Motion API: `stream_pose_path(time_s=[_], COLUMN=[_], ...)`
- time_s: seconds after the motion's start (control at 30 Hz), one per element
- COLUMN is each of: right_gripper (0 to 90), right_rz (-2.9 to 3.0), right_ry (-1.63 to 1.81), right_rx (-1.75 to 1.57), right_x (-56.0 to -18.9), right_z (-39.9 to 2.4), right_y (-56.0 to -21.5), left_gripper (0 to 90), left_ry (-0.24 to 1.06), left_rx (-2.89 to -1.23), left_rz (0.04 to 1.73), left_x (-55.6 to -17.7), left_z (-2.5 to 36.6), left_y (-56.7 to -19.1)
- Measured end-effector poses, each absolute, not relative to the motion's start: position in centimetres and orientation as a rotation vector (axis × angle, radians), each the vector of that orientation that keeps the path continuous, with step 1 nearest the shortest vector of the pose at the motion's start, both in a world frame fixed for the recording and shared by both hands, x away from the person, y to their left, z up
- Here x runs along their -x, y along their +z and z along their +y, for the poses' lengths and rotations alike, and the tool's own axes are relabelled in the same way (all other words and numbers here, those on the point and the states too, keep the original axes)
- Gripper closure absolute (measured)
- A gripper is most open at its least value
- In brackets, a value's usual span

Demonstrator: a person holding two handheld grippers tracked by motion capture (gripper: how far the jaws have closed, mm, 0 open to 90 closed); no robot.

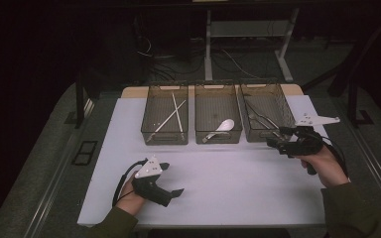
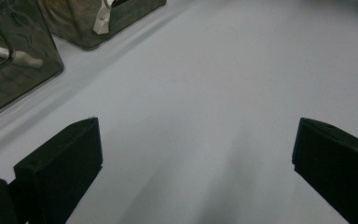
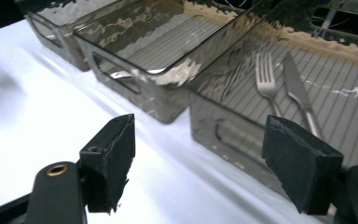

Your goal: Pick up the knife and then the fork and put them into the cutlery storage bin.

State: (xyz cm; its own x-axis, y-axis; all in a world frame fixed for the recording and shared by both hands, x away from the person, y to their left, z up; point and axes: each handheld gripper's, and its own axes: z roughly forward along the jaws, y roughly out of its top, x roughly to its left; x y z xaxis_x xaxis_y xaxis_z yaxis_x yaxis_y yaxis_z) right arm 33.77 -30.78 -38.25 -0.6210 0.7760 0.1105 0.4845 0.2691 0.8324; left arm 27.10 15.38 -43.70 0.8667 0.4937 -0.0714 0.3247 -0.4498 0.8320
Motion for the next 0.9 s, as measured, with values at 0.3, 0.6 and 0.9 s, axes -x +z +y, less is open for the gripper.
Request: stream_pose_path(time_s=[0.3, 0.6, 0.9], right_gripper=[24.8, 22.9, 19.0], right_rz=[2.254, 2.291, 2.268], right_ry=[1.298, 1.314, 1.329], right_rx=[-1.136, -1.109, -1.115], right_x=[-31.6, -29.9, -28.6], right_z=[-30.2, -30.0, -30.2], right_y=[-39.5, -40.9, -41.9], left_gripper=[1.0, 1.0, 1.0], left_ry=[0.218, 0.215, 0.211], left_rx=[-2.072, -2.075, -2.077], left_rz=[0.589, 0.589, 0.589], left_x=[-26.9, -26.8, -26.7], left_z=[15.3, 15.1, 15.0], left_y=[-43.8, -43.8, -43.8])
